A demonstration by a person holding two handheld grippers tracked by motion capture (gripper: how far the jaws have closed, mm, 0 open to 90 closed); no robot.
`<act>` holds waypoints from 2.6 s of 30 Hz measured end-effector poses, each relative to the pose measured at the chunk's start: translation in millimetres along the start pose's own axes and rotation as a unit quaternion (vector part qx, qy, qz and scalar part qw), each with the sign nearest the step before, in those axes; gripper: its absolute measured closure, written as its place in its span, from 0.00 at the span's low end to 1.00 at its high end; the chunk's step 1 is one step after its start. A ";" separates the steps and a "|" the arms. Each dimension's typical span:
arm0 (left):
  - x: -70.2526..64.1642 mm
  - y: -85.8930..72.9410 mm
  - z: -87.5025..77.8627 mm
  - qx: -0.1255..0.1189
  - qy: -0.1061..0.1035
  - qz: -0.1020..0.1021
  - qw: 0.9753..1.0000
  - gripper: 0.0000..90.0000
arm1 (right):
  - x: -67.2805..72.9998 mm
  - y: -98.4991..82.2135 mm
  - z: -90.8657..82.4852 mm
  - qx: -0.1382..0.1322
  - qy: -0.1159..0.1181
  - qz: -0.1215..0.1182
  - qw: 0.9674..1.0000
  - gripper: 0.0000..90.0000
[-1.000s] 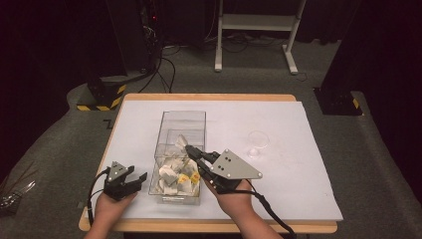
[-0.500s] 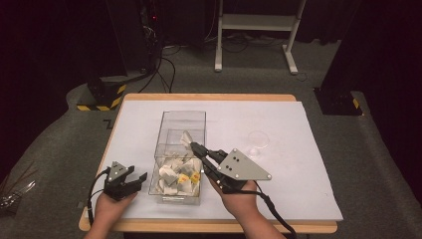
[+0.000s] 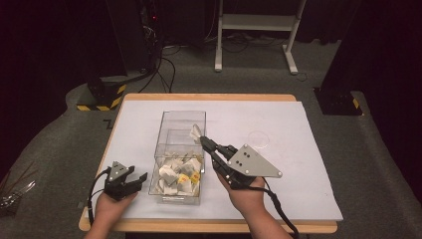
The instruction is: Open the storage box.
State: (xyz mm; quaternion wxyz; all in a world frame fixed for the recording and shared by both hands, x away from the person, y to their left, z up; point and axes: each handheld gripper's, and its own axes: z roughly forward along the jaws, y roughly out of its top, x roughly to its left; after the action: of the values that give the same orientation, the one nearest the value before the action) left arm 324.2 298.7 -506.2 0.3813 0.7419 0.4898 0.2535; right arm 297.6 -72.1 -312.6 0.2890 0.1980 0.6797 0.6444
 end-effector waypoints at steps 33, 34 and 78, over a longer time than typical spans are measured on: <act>0.3 -0.1 -0.2 -0.001 0.000 -0.001 1.000 0.43 | -21.1 -7.1 -15.2 -0.002 -0.029 0.009 1.000 1.00; 0.3 -0.1 -0.3 -0.001 -0.001 -0.002 1.000 0.44 | -24.2 -7.0 -16.8 -0.003 -0.033 0.009 0.999 1.00; -0.4 -0.2 -0.2 0.000 0.002 0.001 1.000 0.44 | -119.3 -19.9 -46.4 0.047 -0.174 0.008 0.984 1.00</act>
State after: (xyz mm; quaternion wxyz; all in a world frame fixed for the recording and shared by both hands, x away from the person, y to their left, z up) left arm 323.8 298.4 -506.3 0.3801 0.7416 0.4901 0.2557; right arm 359.7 -185.8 -315.8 0.3881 0.3261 0.6468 0.5698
